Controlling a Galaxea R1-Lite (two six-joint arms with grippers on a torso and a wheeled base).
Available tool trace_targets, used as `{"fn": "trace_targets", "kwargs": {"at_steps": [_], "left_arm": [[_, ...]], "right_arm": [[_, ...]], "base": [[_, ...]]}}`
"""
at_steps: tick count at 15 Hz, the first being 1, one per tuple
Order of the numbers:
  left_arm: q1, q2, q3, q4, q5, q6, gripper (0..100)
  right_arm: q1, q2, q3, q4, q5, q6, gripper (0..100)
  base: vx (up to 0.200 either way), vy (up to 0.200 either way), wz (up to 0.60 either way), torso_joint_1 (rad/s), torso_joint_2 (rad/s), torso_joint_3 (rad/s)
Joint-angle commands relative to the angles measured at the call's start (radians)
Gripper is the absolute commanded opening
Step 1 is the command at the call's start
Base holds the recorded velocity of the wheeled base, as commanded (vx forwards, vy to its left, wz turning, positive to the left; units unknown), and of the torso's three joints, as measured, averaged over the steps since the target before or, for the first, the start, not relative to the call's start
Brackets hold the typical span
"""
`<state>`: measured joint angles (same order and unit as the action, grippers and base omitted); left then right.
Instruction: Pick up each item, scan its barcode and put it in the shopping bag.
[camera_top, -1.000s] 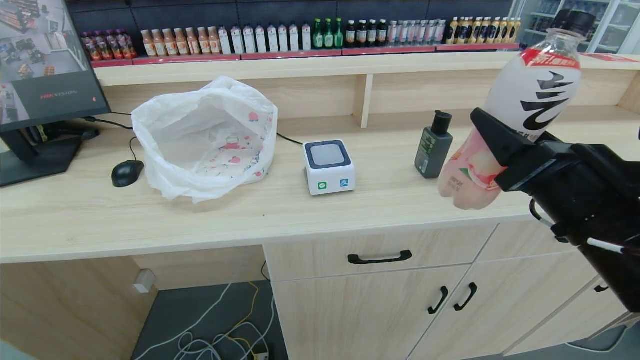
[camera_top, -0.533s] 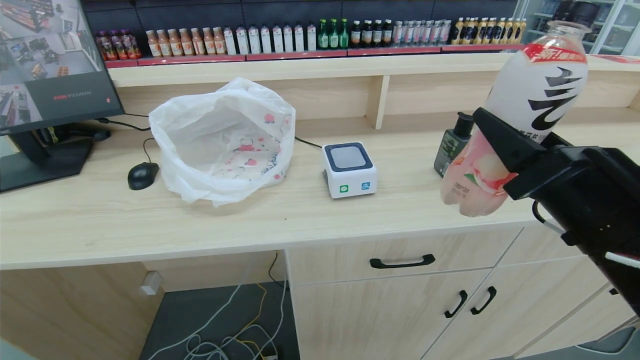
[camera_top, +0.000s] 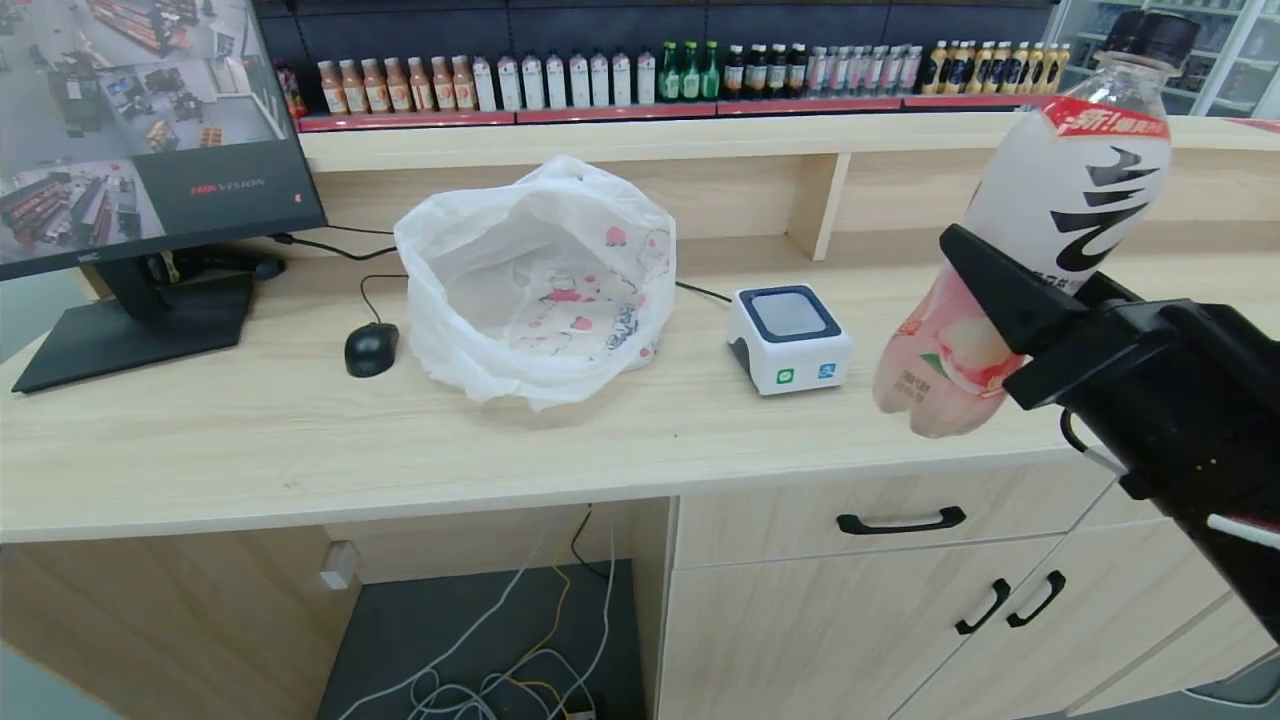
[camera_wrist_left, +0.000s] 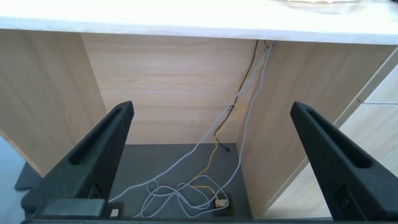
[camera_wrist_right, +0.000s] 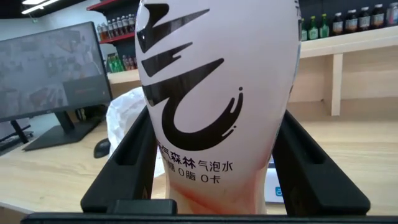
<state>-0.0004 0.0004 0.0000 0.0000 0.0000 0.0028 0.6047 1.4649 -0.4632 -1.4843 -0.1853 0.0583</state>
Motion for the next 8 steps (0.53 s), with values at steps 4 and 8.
{"fn": "trace_targets", "kwargs": {"at_steps": [4,8], "left_arm": [[0.000,0.000,0.000,0.000,0.000,0.002,100],[-0.001,0.000,0.000,0.000,0.000,0.002,100]], "right_arm": [[0.000,0.023,-0.012,-0.010,0.044,-0.003,0],[0.001,0.071,-0.078,-0.010,0.055,-0.003,0]], "base": [[0.000,0.000,0.00,0.000,0.00,0.000],[0.000,0.000,0.00,0.000,0.00,0.000]]}}
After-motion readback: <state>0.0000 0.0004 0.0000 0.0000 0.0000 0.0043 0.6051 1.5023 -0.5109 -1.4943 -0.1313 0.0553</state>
